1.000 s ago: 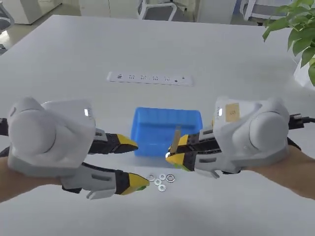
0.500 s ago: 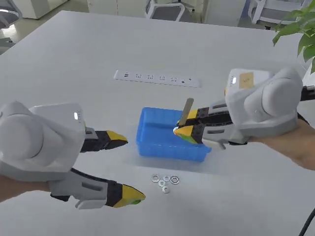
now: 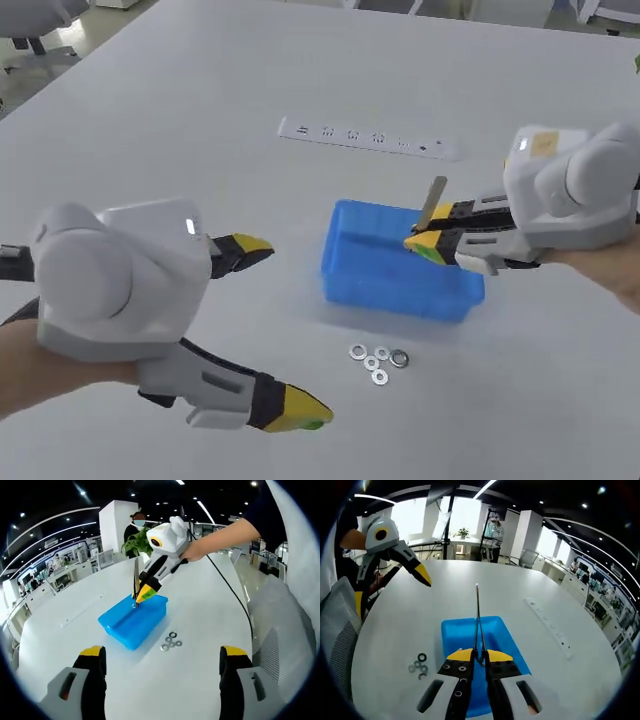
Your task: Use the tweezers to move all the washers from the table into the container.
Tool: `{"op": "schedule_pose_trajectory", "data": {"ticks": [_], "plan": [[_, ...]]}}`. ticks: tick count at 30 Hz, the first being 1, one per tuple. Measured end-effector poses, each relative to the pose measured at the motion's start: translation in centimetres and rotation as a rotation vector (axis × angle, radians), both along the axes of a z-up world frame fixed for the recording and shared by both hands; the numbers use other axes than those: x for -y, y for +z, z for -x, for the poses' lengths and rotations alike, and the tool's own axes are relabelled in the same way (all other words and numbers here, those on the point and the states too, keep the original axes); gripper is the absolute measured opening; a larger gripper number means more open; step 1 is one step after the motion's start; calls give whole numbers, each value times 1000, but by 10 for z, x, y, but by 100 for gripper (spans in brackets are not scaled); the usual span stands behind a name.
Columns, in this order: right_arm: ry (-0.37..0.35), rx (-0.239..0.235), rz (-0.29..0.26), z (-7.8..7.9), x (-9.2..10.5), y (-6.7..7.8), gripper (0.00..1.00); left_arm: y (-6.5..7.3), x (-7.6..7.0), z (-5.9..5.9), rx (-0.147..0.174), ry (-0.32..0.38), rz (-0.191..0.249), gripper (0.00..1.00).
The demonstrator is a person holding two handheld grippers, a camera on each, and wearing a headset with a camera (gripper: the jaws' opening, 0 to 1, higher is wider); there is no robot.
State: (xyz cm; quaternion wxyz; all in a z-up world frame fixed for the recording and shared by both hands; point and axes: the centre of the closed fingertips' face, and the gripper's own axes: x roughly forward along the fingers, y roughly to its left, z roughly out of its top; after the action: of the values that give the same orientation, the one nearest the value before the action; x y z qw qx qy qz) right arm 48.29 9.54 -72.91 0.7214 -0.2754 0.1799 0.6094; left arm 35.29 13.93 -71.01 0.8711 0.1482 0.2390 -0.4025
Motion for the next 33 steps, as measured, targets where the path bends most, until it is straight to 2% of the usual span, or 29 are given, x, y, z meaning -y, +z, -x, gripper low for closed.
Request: {"op": "schedule_pose_trajectory", "data": {"ticks": [5, 8, 10, 14, 22, 33], "plan": [[18, -6, 30, -4, -6, -23, 9, -5, -6, 2, -20, 23, 7, 99], [18, -14, 31, -5, -8, -28, 9, -10, -8, 4, -34, 23, -11, 99], [12, -21, 29, -5, -9, -29, 9, -11, -9, 4, -36, 26, -12, 99], [14, -32, 34, -4, -8, -33, 9, -12, -6, 5, -45, 34, 13, 99], [12, -49, 39, -2, -6, -39, 10, -13, -6, 6, -52, 31, 9, 99], [-2, -62, 34, -1, -5, -40, 10, -7, -19, 2, -36, 54, -1, 99]]}}
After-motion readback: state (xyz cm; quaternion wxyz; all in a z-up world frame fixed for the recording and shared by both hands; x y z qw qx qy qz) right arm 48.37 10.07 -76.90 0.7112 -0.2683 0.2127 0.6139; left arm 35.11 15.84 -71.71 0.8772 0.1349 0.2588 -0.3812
